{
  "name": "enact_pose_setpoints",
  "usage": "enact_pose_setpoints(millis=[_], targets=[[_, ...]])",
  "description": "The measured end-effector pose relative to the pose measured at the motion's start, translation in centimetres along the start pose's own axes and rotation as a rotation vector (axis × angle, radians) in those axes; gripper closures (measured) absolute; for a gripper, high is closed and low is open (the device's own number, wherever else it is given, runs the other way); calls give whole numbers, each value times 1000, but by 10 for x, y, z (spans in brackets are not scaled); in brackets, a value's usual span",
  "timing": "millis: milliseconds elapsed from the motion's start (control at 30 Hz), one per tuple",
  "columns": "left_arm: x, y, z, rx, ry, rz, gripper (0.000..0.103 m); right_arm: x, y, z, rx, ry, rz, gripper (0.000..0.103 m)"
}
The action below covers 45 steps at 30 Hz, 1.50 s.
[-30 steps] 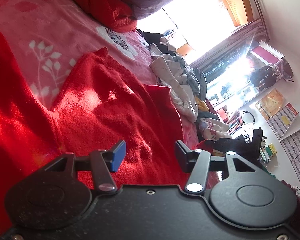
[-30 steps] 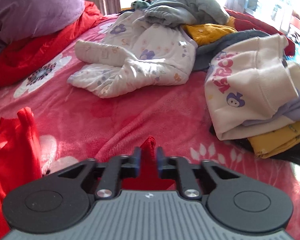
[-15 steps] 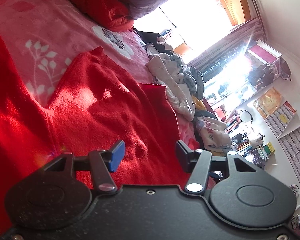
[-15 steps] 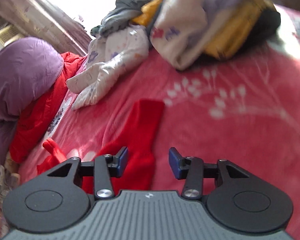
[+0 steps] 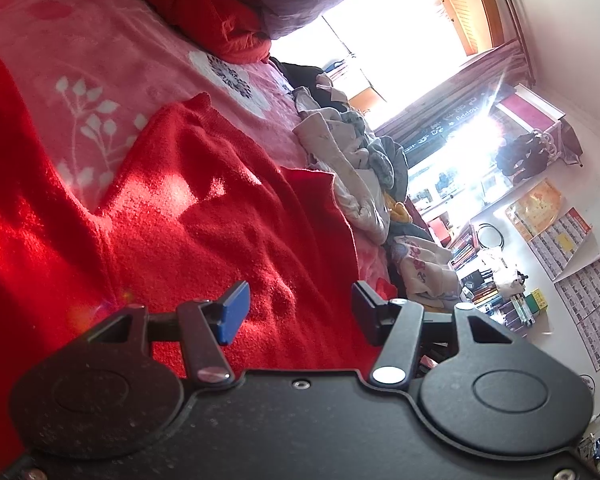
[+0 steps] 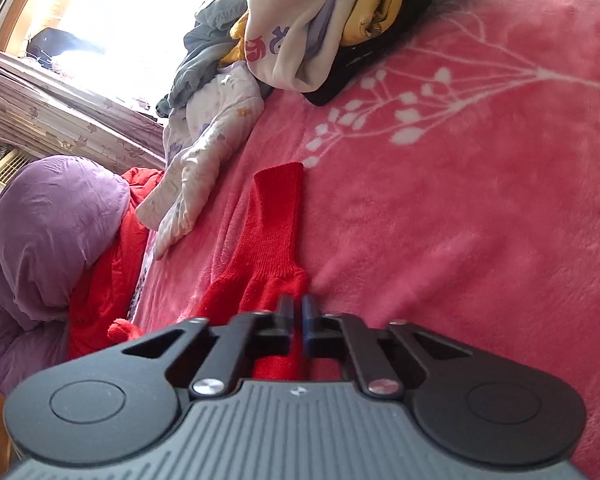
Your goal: Fold clothes
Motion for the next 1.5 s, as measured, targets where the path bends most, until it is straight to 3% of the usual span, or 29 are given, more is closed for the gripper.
enact_pose_setpoints(millis=[267,367,533,700,767,833,967,1033,1100,1133,1167,1200,1233,1300,1333,1367,1400,1433,1500], targets=[[-2,-2,-2,14,-1,-10,46,-29,31,-30,50,12,-180,98],[0,-2,0,12,8,-7,46,-45,27,-33,104,10,-228,99],[3,-5,1,7,19,18,45,-41,-3,-19,238,47,-299,98],[6,-7,3,12,29,28,45,-34,-23,-40,183,5,-130,94],[8,-7,4,13,33,31,45,-27,-11,-57,125,-30,-172,94],[8,-8,4,15,34,35,44,-13,7,-66,33,-11,-195,94],[7,-8,3,13,32,34,44,30,42,-76,-183,107,-145,94],[6,-7,2,10,27,29,44,59,55,-75,-261,223,-131,94],[4,-5,1,10,21,16,43,93,50,-69,-187,332,-268,89],[3,-4,0,12,18,7,43,109,47,-67,-146,385,-340,96],[2,-4,-1,15,15,-3,42,116,42,-67,-124,368,-406,103],[1,-3,-2,18,13,-11,42,115,41,-70,-139,348,-404,103],[0,-3,-2,21,10,-15,42,112,42,-74,-158,341,-364,93],[0,-4,-3,23,9,-16,41,108,58,-88,-269,322,-338,87],[0,-4,-3,22,8,-16,41,112,65,-91,-275,334,-399,69],[0,-4,-2,21,8,-16,41,120,67,-90,-216,357,-512,63],[0,-4,-2,18,7,-18,41,128,66,-87,-168,382,-610,70],[-1,-4,-2,15,5,-20,41,131,67,-86,-165,379,-641,72],[-3,-3,-5,11,-8,-28,41,125,71,-87,-195,377,-578,70]])
Point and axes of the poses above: each gripper's, at about its wrist camera, not at the fingertips, and z roughly the way its jaws point, y to its left, x to its underside, the point moved 6 cm from there along z, roughly the way its jaws point, and after that the axes turned 13 degrees about -y, right-handed, at the moved point
